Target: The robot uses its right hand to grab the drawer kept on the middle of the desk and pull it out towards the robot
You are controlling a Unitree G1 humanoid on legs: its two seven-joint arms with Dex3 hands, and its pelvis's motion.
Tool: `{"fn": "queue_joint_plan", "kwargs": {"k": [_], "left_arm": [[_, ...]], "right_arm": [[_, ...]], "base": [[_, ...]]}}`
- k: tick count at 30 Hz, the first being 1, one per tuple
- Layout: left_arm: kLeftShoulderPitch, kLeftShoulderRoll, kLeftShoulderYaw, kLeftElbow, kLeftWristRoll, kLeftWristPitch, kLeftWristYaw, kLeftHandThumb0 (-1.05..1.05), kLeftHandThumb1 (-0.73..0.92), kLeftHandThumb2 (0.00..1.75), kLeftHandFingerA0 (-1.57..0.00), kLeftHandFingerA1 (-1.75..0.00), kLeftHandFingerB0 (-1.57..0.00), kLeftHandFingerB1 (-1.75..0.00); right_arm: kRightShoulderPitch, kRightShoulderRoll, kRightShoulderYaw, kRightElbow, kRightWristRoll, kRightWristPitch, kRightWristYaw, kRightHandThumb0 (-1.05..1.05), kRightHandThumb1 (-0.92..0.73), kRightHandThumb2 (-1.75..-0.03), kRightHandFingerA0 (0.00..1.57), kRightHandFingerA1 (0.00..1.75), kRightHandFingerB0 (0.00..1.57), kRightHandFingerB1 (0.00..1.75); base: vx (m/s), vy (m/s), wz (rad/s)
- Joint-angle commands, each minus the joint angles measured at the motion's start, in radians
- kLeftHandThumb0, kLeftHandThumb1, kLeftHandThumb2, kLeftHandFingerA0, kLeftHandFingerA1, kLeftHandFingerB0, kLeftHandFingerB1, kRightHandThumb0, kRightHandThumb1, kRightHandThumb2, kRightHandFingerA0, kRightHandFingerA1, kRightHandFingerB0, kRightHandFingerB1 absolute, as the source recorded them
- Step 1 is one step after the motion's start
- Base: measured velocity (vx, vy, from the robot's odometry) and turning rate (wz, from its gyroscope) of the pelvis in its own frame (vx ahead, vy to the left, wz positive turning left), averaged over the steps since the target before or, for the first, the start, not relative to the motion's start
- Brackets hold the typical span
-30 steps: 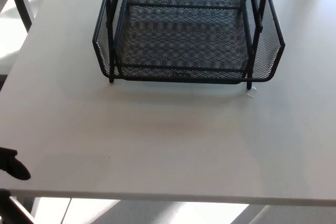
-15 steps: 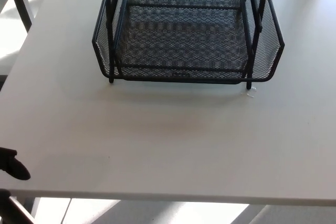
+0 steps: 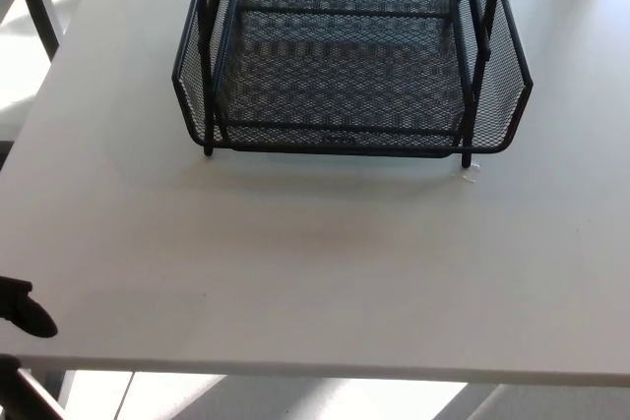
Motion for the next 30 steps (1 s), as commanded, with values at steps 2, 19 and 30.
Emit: {"fn": "queue_joint_plan", "kwargs": {"k": [2,19,30], "left_arm": [[0.008,0.017,0.013,0.022,0.03,-0.035,0.021,-0.27,0.56,0.57,-0.8,-0.88,-0.8,-0.58],[0.016,0.004,0.01,0.011,0.022,-0.003,0.016,-0.28,0.57,0.57,-0.79,-0.85,-0.8,-0.56],[0.021,0.001,0.01,0.011,0.03,-0.012,0.03,-0.28,0.56,0.57,-0.8,-0.88,-0.8,-0.56]], "right_arm": [[-0.118,0.062,0.085,0.406,0.094,-0.078,-0.215,-0.46,-0.33,-0.89,0.0,0.57,0.0,0.44],[-0.203,0.038,0.279,0.595,0.094,-0.131,-0.376,-0.68,-0.44,-0.81,1.05,1.07,0.18,0.42],[-0.21,0.013,0.349,0.658,0.164,-0.216,-0.451,-0.59,-0.55,-0.58,1.06,1.07,0.31,0.31]], "base": [[0.0,0.0,0.0],[0.0,0.0,0.0],[0.0,0.0,0.0]]}}
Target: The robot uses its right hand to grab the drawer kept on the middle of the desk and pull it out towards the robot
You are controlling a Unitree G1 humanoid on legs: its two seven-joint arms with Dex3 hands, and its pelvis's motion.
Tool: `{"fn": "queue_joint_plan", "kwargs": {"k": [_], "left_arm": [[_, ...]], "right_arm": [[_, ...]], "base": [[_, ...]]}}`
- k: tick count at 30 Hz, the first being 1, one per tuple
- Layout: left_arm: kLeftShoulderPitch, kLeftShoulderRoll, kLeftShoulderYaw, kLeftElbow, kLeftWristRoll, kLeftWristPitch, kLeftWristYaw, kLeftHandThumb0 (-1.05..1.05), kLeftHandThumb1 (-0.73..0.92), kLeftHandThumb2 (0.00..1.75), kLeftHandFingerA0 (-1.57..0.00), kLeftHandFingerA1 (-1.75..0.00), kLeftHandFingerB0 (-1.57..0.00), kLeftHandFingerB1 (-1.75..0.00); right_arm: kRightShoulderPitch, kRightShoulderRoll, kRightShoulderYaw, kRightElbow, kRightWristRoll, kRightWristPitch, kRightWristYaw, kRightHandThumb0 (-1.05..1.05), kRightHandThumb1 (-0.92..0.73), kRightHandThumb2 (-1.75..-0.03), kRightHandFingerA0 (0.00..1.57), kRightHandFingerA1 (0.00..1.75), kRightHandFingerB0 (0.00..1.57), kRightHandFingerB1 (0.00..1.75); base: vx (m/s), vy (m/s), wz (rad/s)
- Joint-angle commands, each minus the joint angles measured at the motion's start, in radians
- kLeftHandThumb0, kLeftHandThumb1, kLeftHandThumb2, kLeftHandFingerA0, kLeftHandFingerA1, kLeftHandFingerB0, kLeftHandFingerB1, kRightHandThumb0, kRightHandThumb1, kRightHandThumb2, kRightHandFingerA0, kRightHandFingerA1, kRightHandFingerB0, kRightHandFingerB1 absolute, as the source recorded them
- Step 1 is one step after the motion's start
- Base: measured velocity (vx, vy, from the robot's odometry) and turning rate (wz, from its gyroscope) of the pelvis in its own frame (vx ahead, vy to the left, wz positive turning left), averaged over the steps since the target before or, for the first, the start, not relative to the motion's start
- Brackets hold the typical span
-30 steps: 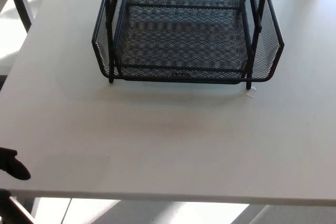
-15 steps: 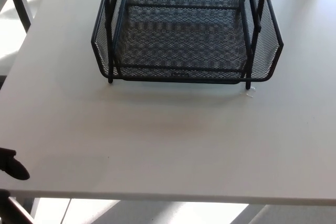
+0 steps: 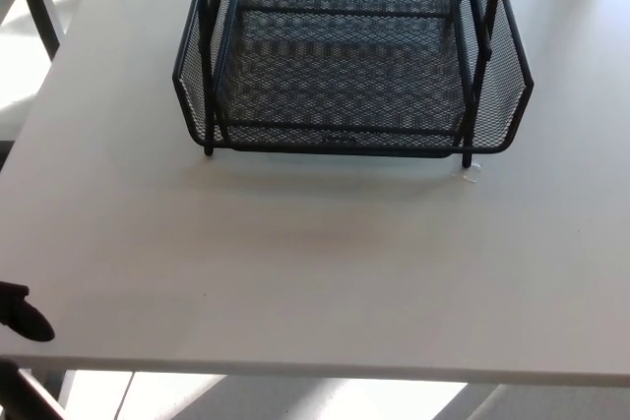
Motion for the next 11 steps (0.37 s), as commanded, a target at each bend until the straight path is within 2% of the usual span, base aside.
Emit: {"fn": "queue_joint_plan", "kwargs": {"k": [1,5,6,8,9,11], "left_arm": [[0.011,0.006,0.01,-0.006,0.028,-0.001,0.014,-0.28,0.56,0.57,-0.8,-0.88,-0.8,-0.56],[0.009,0.005,0.009,0.003,0.022,-0.015,0.016,-0.28,0.55,0.57,-0.8,-0.87,-0.8,-0.57],[0.018,0.003,0.006,0.002,0.033,-0.023,0.024,-0.28,0.56,0.57,-0.79,-0.87,-0.8,-0.57],[0.019,0.003,0.007,-0.005,0.03,-0.011,0.018,-0.29,0.57,0.57,-0.79,-0.88,-0.8,-0.57],[0.02,0.003,0.007,-0.01,0.026,0.001,0.011,-0.29,0.57,0.57,-0.78,-0.87,-0.79,-0.57],[0.022,0.001,0.009,-0.013,0.024,0.005,0.011,-0.29,0.56,0.57,-0.79,-0.85,-0.8,-0.57]], "right_arm": [[-0.009,-0.03,0.035,0.041,0.053,-0.058,-0.102,-0.59,-0.55,-0.58,1.06,1.07,0.31,0.31],[-0.023,-0.039,0.065,0.061,0.07,-0.051,-0.1,-0.6,-0.57,-0.58,1.06,1.02,0.29,0.3],[-0.033,-0.047,0.072,0.076,0.075,-0.045,-0.089,-0.69,-0.47,-0.84,0.99,0.97,0.22,0.43],[-0.034,-0.045,0.089,0.087,0.071,-0.051,-0.134,-0.68,-0.46,-0.84,1.02,1.01,0.24,0.44],[-0.034,-0.049,0.096,0.081,0.076,-0.041,-0.12,-0.61,-0.58,-0.58,1.01,0.98,0.28,0.3],[-0.033,-0.052,0.093,0.074,0.088,-0.049,-0.108,-0.57,-0.56,-0.58,1.03,1.02,0.29,0.3]], "base": [[0.0,0.0,0.0],[0.0,0.0,0.0],[0.0,0.0,0.0],[0.0,0.0,0.0],[0.0,0.0,0.0],[0.0,0.0,0.0]]}}
